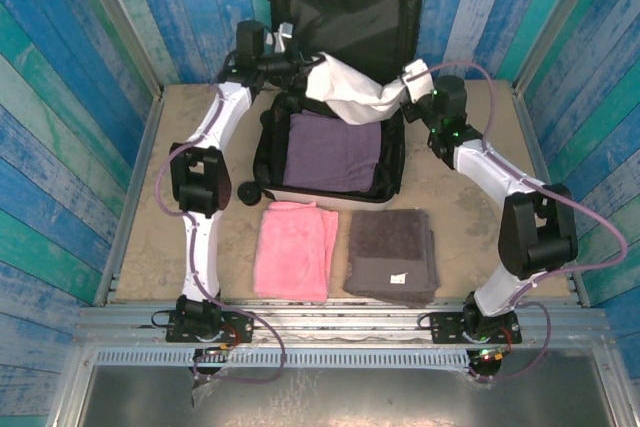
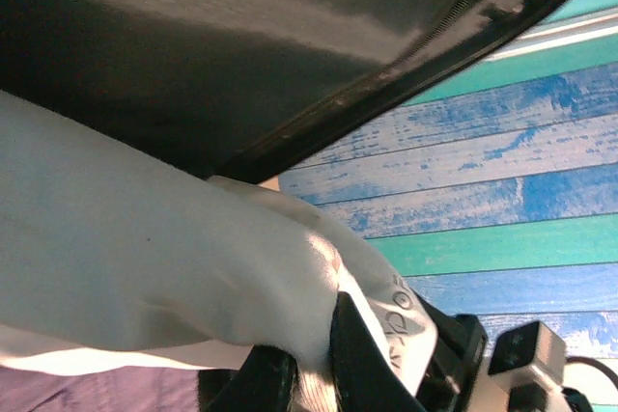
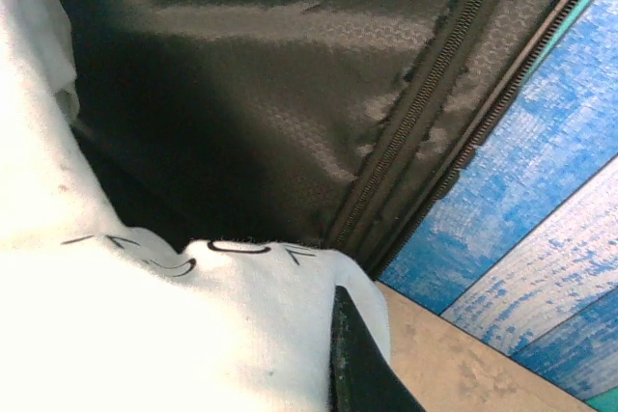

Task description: Pack the luggage

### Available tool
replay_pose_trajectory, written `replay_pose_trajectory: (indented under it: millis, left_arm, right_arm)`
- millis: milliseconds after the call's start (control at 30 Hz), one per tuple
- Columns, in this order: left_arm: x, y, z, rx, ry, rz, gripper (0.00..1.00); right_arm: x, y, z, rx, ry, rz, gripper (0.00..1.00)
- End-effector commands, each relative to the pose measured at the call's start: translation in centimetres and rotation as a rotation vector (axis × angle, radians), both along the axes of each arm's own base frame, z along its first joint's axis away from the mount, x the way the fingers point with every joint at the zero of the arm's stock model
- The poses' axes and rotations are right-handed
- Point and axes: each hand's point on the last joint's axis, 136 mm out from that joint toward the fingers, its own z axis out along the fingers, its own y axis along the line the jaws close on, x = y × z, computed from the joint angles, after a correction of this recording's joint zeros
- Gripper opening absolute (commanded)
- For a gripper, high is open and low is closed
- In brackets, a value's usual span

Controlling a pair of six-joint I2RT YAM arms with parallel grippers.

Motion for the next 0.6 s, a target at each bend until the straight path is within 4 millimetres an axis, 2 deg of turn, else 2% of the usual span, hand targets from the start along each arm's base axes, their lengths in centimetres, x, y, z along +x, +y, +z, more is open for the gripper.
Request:
replay_pose_trajectory:
  millis: [0, 67, 267, 567]
  left_arm:
    - [1.3, 0.8, -4.2, 0.016, 0.038, -0.014, 0.00]
    - [1.5, 1.2, -4.5, 0.014, 0.041, -0.010, 0.00]
    - [1.5, 2.3, -3.5, 0.015, 0.019, -0.006, 0.00]
    - [0.9, 3.4, -4.3, 0.040, 0.022, -0.022, 0.00]
  right_arm:
    - [-0.9, 1.1, 1.6, -0.006, -0.026, 0.027, 0.00]
    - [-1.0, 1.5, 1.3, -0.034, -0.013, 0.013, 0.00]
    - [-2.0, 2.8, 1.1, -0.135, 0.028, -0.030, 0.00]
    - [-4.5, 4.8, 0.7, -0.236, 0.084, -0.028, 0.00]
